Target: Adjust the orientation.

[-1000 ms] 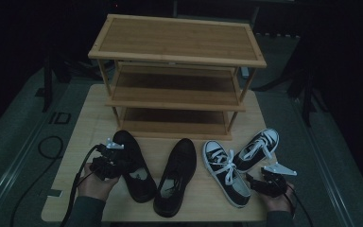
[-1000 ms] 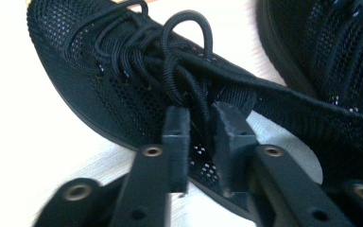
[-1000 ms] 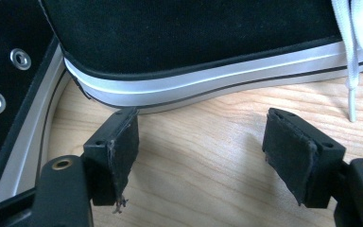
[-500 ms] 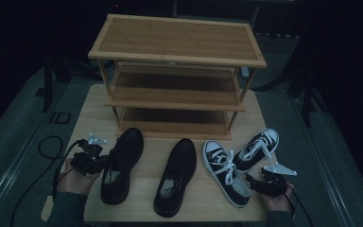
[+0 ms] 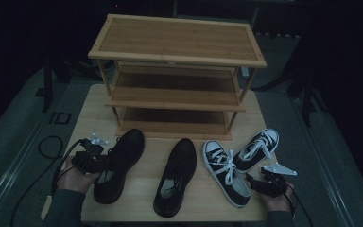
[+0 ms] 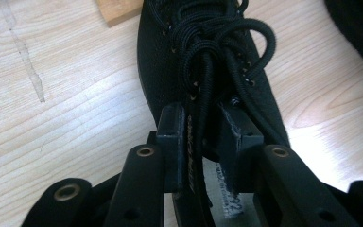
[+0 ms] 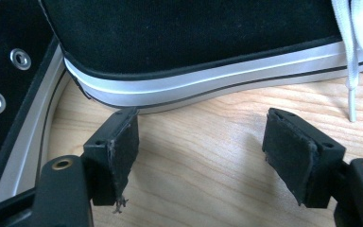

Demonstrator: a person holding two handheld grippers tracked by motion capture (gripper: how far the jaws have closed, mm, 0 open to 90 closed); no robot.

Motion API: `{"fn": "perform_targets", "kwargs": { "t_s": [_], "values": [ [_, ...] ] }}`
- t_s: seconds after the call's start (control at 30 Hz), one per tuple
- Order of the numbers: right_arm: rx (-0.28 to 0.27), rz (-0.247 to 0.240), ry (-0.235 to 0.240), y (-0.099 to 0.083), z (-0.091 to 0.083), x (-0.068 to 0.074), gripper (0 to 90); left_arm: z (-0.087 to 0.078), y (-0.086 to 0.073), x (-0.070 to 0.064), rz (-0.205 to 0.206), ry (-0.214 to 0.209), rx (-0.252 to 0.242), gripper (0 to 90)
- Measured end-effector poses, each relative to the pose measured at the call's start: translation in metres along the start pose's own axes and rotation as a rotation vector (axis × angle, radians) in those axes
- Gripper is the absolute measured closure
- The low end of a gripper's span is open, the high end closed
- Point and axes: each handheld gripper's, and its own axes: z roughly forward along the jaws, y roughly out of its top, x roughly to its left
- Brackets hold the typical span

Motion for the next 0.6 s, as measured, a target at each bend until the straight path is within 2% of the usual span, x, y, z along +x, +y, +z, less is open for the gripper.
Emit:
{"fn": "perform_targets", "kwargs": {
  "t_s": [0.2,0.43,0.5,0.6],
  "values": [
    [0.0,0.001,-0.001,0.0,0.0,0.0,27.6,0.012,0.002,0.003,0.003,0.024,0.045,66.3],
    [0.0,0.002,-0.001,0.0,0.0,0.0,27.6,0.023,0.006,0.011,-0.038,-0.01,0.06,63.3],
    [0.0,0.002,-0.001,0.0,0.0,0.0,27.6,0.026,0.007,0.012,-0.031,-0.025,0.072,66.5],
    [0.0,0.001,-0.001,0.0,0.0,0.0,27.6,0.026,0.009,0.011,-0.017,-0.025,0.08,74.3]
  ]
}}
